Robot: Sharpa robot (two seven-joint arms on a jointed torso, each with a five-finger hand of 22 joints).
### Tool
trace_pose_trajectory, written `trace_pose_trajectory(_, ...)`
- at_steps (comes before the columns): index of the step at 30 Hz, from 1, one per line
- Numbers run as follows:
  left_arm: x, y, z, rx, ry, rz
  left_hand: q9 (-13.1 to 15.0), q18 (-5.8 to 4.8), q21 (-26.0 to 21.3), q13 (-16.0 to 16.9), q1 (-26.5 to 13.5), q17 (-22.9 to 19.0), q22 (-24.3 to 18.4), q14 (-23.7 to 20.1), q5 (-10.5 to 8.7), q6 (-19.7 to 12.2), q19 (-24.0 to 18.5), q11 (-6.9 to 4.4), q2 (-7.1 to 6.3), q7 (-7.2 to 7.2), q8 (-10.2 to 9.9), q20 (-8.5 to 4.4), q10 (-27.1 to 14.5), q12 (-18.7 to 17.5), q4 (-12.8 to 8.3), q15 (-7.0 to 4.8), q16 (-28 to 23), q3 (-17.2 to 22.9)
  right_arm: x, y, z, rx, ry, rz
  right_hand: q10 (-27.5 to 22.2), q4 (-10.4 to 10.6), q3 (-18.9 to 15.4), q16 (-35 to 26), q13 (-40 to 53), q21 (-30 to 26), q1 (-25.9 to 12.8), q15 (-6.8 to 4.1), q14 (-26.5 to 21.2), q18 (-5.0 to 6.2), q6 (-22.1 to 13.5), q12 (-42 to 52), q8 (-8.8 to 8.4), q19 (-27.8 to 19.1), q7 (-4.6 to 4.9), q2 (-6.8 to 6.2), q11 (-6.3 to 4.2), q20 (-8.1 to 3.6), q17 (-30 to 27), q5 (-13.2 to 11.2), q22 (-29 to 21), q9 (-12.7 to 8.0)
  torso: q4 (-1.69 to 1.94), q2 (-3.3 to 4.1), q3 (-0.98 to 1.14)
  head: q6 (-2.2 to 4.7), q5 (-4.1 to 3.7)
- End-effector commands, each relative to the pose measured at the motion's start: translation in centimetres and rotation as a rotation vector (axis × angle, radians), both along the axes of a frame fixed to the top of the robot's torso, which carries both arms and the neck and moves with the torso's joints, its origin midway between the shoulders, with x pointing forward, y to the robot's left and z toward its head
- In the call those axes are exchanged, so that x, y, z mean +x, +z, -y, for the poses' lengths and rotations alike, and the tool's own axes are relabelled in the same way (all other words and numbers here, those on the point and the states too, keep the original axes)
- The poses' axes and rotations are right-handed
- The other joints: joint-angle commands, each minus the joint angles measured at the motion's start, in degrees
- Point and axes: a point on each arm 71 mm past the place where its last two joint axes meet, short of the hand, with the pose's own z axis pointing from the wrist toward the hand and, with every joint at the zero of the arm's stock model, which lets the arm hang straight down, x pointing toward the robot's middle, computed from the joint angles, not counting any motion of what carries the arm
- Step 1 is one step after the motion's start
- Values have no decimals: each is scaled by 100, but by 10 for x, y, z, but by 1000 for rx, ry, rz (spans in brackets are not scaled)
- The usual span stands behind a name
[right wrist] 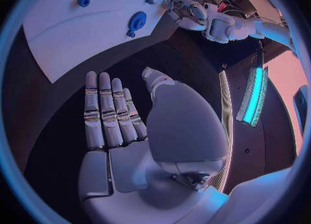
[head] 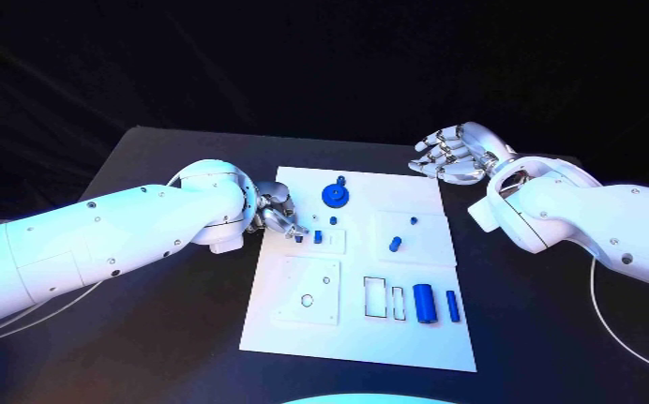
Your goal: Assemble the parts on the task board
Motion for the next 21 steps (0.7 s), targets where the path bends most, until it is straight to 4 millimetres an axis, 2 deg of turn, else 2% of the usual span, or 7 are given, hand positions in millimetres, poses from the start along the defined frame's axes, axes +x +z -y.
trace_pose_trajectory(1,0,-1,1,2,-8,-6,-4,-94,-1,1,-69,1202,208,511,-18,23,9,3,-10,23,-41,-11,14,-9,25,-46,24,-63,-1,0,-1,-6,16,9,-2,5,-35,-28,-9,-26,-69,37,-23,59,-48,19,29,-30,271,14,36,29,-7,-29,-13,-8,-2,1,-1,-2,0)
trace_pose_trajectory(13,0,-1,1,-3,-6,-7,0,-93,-7,11,-69,1201,207,511,-39,35,8,7,-85,27,-53,-8,14,-13,159,-43,23,-353,-1,1,-1,-5,16,9,-10,7,-63,-46,-28,-26,-75,42,-33,59,-56,24,35,-41,275,19,40,35,-19,-30,-44,-15,1,0,-1,-8,-5)
trace_pose_trajectory(21,0,1,1,-36,15,7,-6,-92,-10,9,-182,1196,208,509,-126,43,8,12,-67,33,-77,-5,11,-22,188,-39,21,-592,-1,1,-1,-5,18,9,-11,8,-69,-49,-32,-26,-77,43,-36,59,-57,25,37,-43,275,21,41,36,-22,-29,-51,-17,1,1,-2,-6,-4)
